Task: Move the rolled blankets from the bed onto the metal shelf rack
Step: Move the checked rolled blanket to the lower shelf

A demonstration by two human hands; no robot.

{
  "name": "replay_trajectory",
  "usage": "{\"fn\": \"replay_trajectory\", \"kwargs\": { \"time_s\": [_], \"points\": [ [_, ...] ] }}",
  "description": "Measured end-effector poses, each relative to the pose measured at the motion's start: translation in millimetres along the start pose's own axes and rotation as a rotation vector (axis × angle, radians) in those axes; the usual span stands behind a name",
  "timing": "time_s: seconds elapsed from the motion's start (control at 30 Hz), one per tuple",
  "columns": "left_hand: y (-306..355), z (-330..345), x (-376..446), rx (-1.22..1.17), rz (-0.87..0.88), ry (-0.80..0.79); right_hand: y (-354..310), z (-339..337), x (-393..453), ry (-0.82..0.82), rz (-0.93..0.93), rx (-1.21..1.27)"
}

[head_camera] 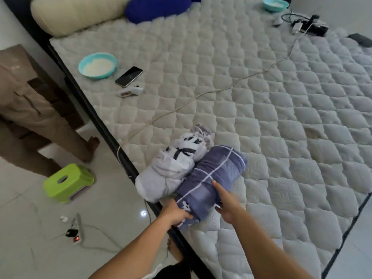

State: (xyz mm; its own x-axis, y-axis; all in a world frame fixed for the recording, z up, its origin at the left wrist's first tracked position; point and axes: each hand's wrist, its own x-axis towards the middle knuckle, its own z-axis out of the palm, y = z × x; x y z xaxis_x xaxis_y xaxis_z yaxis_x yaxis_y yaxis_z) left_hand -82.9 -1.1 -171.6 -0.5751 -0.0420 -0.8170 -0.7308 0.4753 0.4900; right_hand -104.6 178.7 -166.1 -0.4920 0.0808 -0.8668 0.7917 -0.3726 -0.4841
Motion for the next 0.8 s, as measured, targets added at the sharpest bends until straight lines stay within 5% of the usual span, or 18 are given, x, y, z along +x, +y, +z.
{"fn": "replay_trajectory", "kwargs": {
  "time_s": [0.17, 0.47, 0.8],
  "points": [
    [2, 1, 14, 0.150, -0.010, -0.010, 6, 5, 4, -0.004, 0.098, 0.130],
    [0, -2, -14, 0.324, 0.049, 0.101, 15, 13, -12, 0.094, -0.046, 0.102],
    [-85, -32, -110, 0.034, 0.107, 0.149, 94, 28, -94, 0.053, -0.218, 0.015]
  ]
}}
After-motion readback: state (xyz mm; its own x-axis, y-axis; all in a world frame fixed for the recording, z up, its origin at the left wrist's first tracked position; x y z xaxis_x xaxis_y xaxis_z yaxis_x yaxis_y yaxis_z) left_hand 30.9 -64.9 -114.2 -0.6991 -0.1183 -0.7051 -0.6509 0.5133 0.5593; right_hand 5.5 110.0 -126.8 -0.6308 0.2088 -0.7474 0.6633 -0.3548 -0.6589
